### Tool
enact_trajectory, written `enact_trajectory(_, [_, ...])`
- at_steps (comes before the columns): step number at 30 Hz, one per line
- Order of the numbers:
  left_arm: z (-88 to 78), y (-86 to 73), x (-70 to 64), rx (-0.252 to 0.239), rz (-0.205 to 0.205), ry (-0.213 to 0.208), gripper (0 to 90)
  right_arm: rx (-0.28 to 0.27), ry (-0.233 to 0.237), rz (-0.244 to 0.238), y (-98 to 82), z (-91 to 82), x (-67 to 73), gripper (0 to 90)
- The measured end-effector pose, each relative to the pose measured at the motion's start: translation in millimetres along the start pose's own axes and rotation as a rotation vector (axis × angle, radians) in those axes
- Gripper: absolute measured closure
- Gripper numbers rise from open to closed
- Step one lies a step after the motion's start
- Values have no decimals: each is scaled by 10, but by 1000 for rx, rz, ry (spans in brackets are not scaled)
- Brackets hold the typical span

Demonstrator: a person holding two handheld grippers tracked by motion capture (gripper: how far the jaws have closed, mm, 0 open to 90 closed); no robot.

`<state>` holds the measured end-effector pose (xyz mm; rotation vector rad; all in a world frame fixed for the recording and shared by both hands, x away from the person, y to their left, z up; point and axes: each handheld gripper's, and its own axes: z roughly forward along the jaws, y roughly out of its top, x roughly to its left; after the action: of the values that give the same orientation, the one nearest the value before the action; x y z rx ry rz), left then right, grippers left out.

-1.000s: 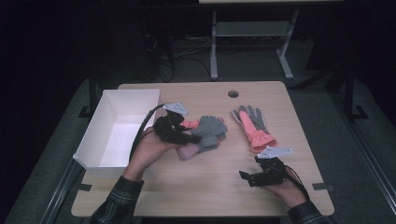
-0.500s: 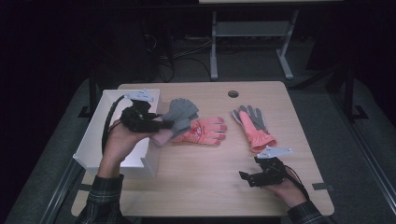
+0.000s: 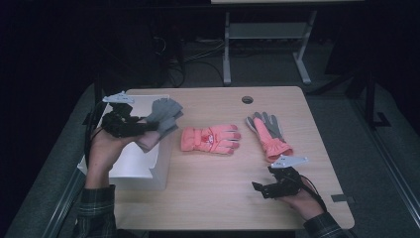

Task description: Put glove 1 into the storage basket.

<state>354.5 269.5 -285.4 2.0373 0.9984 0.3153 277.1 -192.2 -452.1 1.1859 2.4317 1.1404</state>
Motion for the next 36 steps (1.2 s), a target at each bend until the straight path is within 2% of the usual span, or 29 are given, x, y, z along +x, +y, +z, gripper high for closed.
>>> enact_trajectory(1, [-37,-40,77,-1,-17,23,662,2,-1,2,2,4,2,136])
enact_trajectory(2, [-37,-40,77,-1,-17,23,662,2,-1,2,2,4,2,136])
enact_trajectory(4, [-53,-79,156,4,-30,50,662,1,0,3,4,2,15,136])
enact_trajectory(5, [-53,-126,242,17,-45,83,662,1,0,-1,7,-3,20,136])
enact_trajectory(6, [-53,-126,242,17,-45,83,662,1,0,-1,7,-3,20,136])
enact_trajectory(7, [-51,-154,289,25,-53,101,662,1,-2,1,8,-1,21,136])
enact_trajectory(11, [-40,-302,509,42,-114,129,662,-4,-1,-4,12,1,11,136])
enact_trajectory(13, [-36,-325,544,45,-125,134,661,-5,0,-5,11,2,9,136])
enact_trajectory(15, [-5,-389,619,61,-140,158,661,-3,-1,-8,6,3,0,136])
enact_trajectory(20, [83,-473,708,91,-151,189,660,-5,0,-11,9,-1,-2,136])
enact_trajectory(24, [250,-588,816,136,-169,202,658,-5,1,-7,11,2,7,136])
enact_trajectory(26, [282,-608,833,144,-167,208,658,-4,0,-7,11,5,6,136])
enact_trajectory(29, [381,-644,845,180,-155,253,655,-1,-2,-9,9,5,-1,136])
enact_trajectory(33, [485,-708,881,198,-161,253,650,-3,0,-8,10,-2,-5,136])
enact_trajectory(36, [563,-762,912,223,-165,271,647,-3,0,-8,11,-3,-6,136])
